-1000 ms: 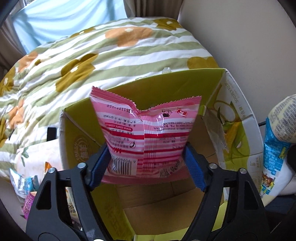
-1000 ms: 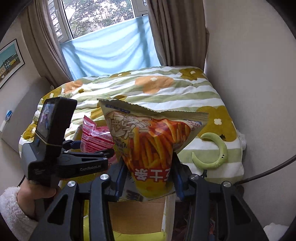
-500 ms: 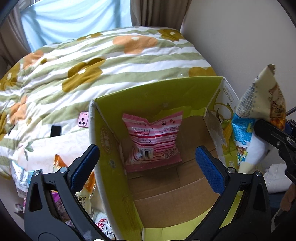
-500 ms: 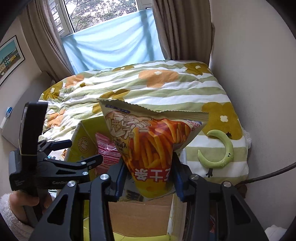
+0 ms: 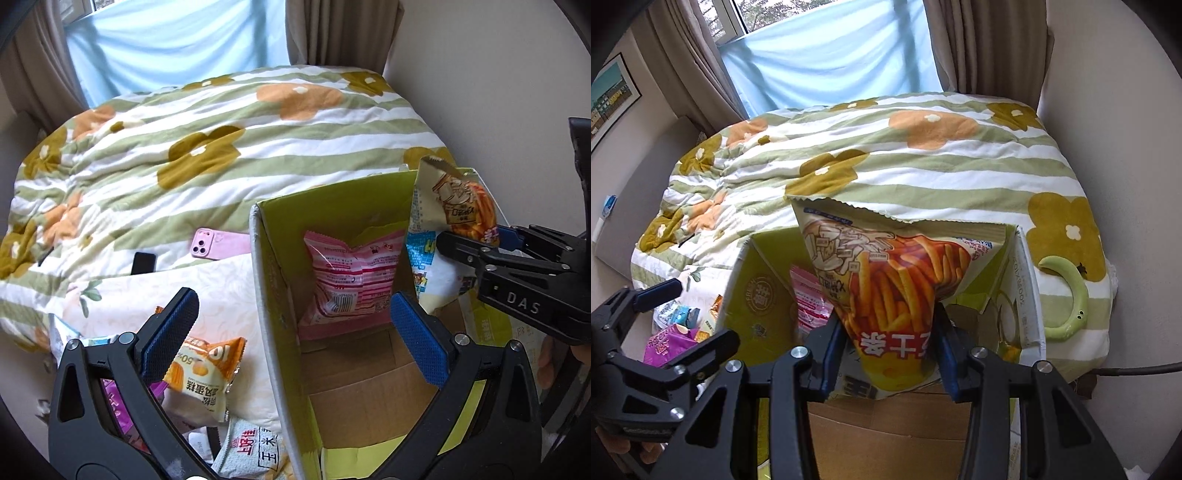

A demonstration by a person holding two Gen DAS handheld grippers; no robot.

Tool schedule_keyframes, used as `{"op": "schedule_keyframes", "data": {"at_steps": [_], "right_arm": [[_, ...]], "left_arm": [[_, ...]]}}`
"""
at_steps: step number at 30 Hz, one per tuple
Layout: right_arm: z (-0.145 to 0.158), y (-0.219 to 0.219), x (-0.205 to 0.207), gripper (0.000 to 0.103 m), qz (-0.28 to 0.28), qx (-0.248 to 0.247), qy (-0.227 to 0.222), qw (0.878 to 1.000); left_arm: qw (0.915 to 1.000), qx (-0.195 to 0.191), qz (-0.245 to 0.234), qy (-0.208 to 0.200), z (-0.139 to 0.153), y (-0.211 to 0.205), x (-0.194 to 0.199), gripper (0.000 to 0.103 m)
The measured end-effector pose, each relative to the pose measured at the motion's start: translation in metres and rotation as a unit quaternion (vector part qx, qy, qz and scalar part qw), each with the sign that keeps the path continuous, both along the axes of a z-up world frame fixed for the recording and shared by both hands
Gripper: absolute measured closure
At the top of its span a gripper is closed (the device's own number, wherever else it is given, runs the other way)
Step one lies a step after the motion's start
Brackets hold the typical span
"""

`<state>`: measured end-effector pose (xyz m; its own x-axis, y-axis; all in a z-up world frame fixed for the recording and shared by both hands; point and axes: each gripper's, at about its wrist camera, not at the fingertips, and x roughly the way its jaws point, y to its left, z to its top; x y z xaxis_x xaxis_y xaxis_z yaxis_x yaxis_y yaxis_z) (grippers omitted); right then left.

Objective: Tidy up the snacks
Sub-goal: 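Carry both bags into the yellow-green box and open both tools to release, then grasp the yellow-and-white bag with the left tool while the right tool approaches the gold bag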

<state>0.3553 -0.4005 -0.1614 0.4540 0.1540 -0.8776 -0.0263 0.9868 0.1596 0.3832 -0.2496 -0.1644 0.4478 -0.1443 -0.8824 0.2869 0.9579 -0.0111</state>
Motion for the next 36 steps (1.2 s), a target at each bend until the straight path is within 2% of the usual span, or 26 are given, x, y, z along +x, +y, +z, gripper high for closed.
{"op": "schedule_keyframes", "data": {"at_steps": [1,2,4,11,23,27,30,36], "right_arm": [[-0.006,0.000,0.002,0.054,-0.002,-0.007,0.007,1.000],[-0.009,-0.001,0.003,0.031,-0.003,-0.009,0.010,1.000],[-0.013,-0.005,0.002,0.000,-0.006,-0.006,0.012,1.000],[-0.001,-0.013,-0.023,0.000,-0.014,0.011,-0.022,1.000],[0.067,-0.020,-0.074,0.000,0.001,-0.008,-0.089,0.996],[0.088,-0.013,-0.097,0.000,0.010,-0.003,-0.107,0.994],[0.101,-0.005,-0.120,0.000,0.011,-0.005,-0.123,0.992],[0.118,0.024,-0.168,0.000,0.003,-0.014,-0.140,0.990]], "left_arm": [[1.0000,0.005,-0.001,-0.002,0.000,-0.001,-0.001,0.001],[1.0000,0.009,-0.001,-0.004,-0.001,-0.002,-0.002,0.001],[0.9999,0.014,-0.001,-0.007,-0.003,-0.004,-0.004,0.001],[0.9998,0.012,0.003,-0.015,0.002,-0.009,-0.018,0.001],[0.9964,0.010,0.026,-0.080,0.068,0.003,-0.076,0.001],[0.9955,-0.004,0.037,-0.088,0.089,0.025,-0.103,0.001],[0.9940,-0.001,0.043,-0.101,0.101,0.048,-0.128,0.001],[0.9923,-0.006,0.052,-0.112,0.114,0.109,-0.178,0.001]]}}
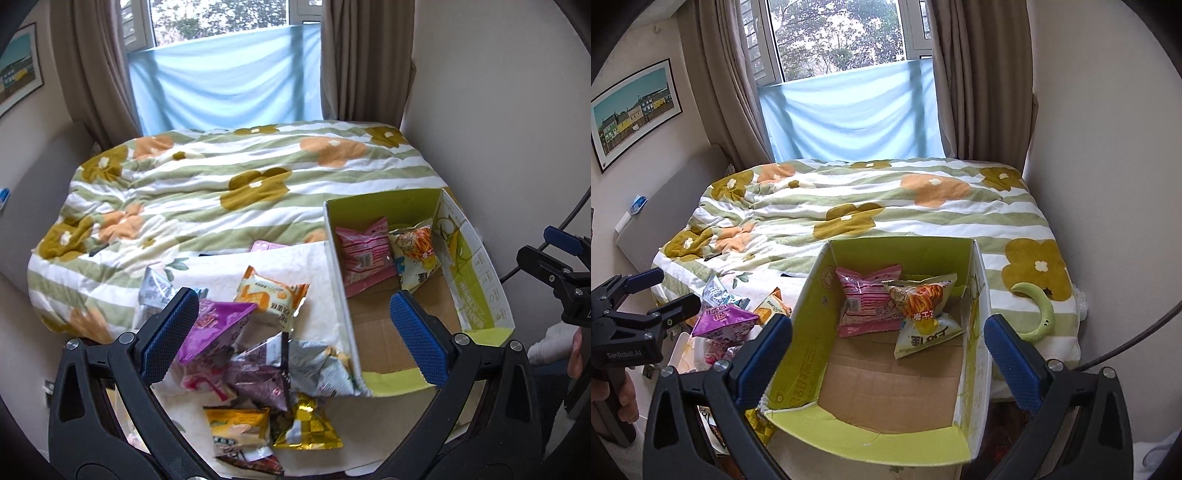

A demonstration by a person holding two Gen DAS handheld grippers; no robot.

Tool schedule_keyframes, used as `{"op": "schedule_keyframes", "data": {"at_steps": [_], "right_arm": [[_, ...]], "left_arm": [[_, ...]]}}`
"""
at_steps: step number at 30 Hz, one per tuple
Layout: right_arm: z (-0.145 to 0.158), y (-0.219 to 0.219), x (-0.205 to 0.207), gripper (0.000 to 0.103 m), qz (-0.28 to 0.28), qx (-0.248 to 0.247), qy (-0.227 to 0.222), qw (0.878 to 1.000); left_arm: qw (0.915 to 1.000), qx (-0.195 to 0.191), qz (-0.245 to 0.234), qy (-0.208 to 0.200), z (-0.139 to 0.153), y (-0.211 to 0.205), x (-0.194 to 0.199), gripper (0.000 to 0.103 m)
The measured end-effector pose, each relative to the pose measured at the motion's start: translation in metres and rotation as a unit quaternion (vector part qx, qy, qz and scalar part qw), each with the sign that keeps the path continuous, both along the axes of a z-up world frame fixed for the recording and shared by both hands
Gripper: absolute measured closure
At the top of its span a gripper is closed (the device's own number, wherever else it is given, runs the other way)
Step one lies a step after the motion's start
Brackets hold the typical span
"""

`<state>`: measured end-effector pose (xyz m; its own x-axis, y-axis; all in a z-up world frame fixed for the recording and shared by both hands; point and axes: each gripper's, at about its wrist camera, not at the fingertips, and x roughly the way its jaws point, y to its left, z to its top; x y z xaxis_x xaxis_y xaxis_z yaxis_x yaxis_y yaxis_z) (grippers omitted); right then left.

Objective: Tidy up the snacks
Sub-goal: 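Grasp the yellow-and-white bag with the left tool while the right tool approaches the gold bag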

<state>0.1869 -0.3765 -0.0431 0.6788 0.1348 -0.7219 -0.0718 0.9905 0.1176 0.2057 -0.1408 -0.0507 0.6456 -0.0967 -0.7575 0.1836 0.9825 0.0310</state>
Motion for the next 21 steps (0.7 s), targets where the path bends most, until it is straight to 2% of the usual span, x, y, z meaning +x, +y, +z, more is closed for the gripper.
{"op": "schedule_keyframes", "data": {"at_steps": [6,11,17,21], "right_arm": [[0.002,0.033,-0.050,0.000,-0.037,0.021,-0.013,0.999],[-0.006,0.069,-0.080,0.000,-0.050,0.040,-0.002,0.998],[-0.025,0.113,-0.104,0.000,-0.057,0.029,0.012,0.998],[-0.048,0.133,-0.111,0.000,-0.064,0.033,0.031,0.997]], "left_arm": [[0.9999,-0.001,0.009,0.014,-0.007,0.064,-0.043,0.001],[0.9990,-0.013,0.019,0.038,-0.026,0.111,-0.067,0.001],[0.9970,-0.023,0.015,0.072,-0.065,0.141,-0.086,0.001],[0.9935,-0.034,0.012,0.108,-0.101,0.148,-0.087,0.001]]}}
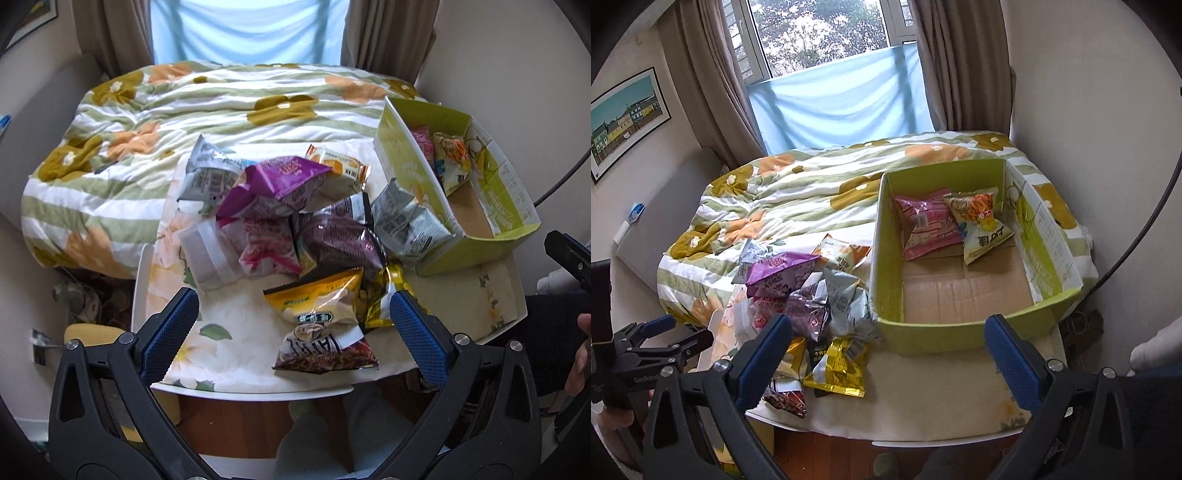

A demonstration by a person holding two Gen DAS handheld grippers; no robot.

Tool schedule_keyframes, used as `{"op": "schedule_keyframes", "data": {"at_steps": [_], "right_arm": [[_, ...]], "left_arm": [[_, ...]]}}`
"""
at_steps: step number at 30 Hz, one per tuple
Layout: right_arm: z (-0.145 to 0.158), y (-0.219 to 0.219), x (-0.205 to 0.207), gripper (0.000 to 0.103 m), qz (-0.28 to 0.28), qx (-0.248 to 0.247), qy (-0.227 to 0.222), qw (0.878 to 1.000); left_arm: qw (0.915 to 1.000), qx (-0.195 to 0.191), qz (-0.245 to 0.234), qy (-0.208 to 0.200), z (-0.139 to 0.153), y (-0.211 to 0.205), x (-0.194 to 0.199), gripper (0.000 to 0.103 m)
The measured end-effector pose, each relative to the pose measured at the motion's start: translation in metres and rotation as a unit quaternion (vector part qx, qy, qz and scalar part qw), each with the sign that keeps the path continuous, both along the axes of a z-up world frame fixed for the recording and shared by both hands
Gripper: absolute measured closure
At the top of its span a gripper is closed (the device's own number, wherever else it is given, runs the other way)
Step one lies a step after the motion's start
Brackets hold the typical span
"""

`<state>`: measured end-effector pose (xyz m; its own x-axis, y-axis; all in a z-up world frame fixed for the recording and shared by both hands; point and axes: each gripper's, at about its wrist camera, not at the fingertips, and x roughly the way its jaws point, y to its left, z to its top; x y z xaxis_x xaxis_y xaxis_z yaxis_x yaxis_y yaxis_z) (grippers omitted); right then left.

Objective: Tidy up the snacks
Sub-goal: 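Grasp the yellow-and-white bag with the left tool while the right tool approaches the gold bag, then lift the yellow-and-white bag with the left tool while the right tool grasps the gold bag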

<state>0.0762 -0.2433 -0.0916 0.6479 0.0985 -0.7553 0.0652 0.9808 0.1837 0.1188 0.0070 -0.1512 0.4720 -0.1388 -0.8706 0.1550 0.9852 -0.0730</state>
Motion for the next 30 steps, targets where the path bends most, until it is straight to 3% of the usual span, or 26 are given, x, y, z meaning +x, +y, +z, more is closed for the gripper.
{"op": "schedule_keyframes", "data": {"at_steps": [10,16,21,23,24,25,30], "right_arm": [[-0.073,0.033,0.014,0.000,-0.007,0.026,0.055,0.998],[-0.114,0.038,0.032,0.000,-0.003,0.035,0.091,0.995],[-0.138,0.038,0.040,0.007,-0.003,0.054,0.113,0.992],[-0.143,0.038,0.043,0.011,-0.001,0.063,0.118,0.991],[-0.145,0.040,0.045,0.014,0.003,0.064,0.119,0.991],[-0.146,0.042,0.047,0.015,0.007,0.064,0.121,0.991],[-0.152,0.050,0.056,0.026,0.023,0.069,0.130,0.989]], "left_arm": [[0.9965,-0.029,0.012,0.078,-0.091,-0.005,0.012,0.001],[0.9930,-0.052,0.019,0.104,-0.123,-0.012,0.022,0.001],[0.9894,-0.069,0.017,0.127,-0.145,-0.020,0.027,0.002],[0.9878,-0.075,0.016,0.136,-0.152,-0.023,0.028,0.011],[0.9874,-0.070,0.014,0.141,-0.157,-0.025,0.029,0.025],[0.9870,-0.059,0.013,0.149,-0.162,-0.027,0.029,0.030],[0.9852,-0.068,0.017,0.157,-0.173,-0.023,0.025,0.037]]}}
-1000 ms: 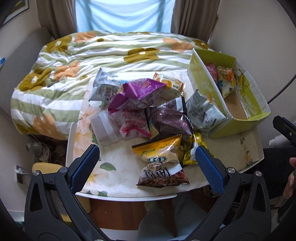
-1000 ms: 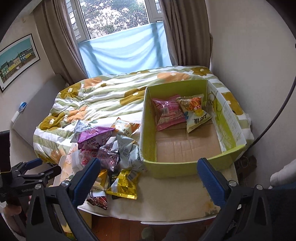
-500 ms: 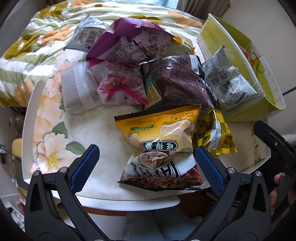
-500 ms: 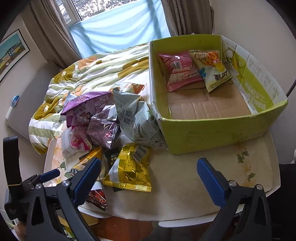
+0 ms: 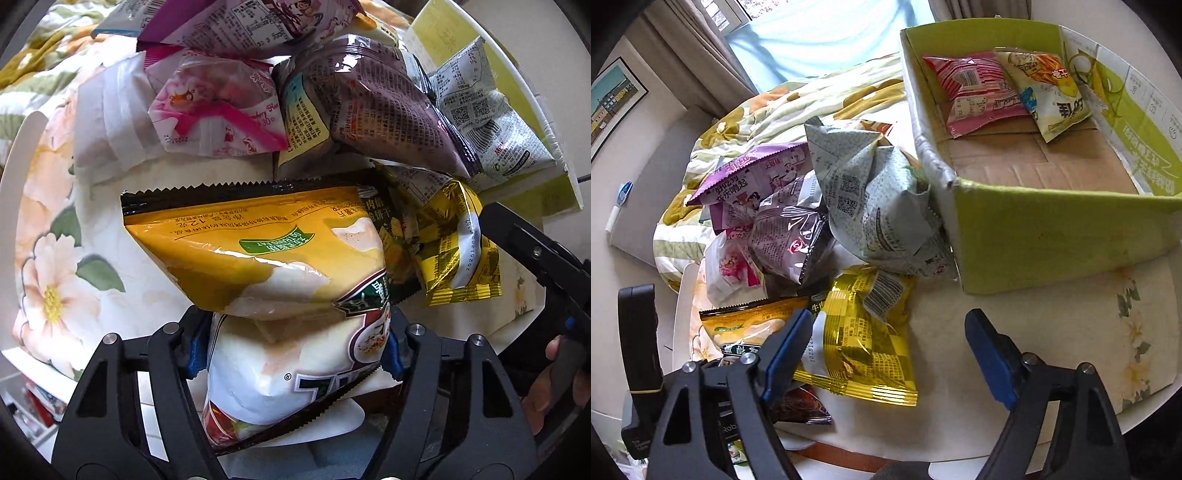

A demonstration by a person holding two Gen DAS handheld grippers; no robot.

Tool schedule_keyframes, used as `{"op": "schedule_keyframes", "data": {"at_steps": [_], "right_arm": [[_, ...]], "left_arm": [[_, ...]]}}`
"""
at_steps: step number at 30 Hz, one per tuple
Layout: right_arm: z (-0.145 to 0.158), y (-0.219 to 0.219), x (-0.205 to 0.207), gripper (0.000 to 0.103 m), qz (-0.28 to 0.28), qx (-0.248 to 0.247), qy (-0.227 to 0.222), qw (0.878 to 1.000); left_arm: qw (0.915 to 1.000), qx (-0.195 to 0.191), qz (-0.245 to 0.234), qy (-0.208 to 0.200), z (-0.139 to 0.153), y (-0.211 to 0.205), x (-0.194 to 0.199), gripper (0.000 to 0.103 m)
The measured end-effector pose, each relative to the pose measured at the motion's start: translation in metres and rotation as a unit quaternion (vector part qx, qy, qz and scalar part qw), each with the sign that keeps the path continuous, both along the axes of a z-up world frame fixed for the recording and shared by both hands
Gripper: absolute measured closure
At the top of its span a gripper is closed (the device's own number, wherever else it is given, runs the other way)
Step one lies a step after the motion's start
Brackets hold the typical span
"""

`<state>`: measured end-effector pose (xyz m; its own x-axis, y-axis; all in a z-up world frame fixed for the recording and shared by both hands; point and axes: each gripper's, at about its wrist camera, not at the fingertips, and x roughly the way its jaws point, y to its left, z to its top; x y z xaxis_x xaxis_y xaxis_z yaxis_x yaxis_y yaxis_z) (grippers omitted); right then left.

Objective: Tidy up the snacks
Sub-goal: 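Lift the yellow-and-white bag with the left tool while the right tool grasps the gold bag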

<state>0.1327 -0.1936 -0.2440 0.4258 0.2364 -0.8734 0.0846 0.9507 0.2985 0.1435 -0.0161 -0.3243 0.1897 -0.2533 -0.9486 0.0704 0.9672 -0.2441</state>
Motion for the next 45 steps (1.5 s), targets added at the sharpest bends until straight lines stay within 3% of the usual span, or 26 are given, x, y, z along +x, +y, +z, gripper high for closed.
{"op": "schedule_keyframes", "data": {"at_steps": [8,19,27,37,45], "right_arm": [[-0.014,0.009,0.011,0.027,0.008,0.007,0.007,1.000],[-0.041,0.018,0.017,0.049,0.019,0.018,0.026,0.999],[-0.029,0.023,0.006,0.064,0.038,-0.009,0.008,0.999],[-0.021,0.032,-0.011,0.066,0.036,-0.001,0.007,0.999],[0.015,0.037,-0.031,0.066,0.045,0.008,-0.012,0.999]], "left_arm": [[1.0000,0.002,0.006,-0.003,-0.002,0.005,-0.007,0.039],[0.9999,-0.007,0.012,-0.004,-0.001,0.041,-0.009,0.042],[0.9998,-0.010,0.018,-0.008,0.009,0.052,-0.012,0.045],[0.9994,-0.012,0.025,-0.020,0.029,0.067,-0.026,0.048],[0.9979,-0.023,0.034,-0.051,0.085,0.078,-0.042,0.048]]}}
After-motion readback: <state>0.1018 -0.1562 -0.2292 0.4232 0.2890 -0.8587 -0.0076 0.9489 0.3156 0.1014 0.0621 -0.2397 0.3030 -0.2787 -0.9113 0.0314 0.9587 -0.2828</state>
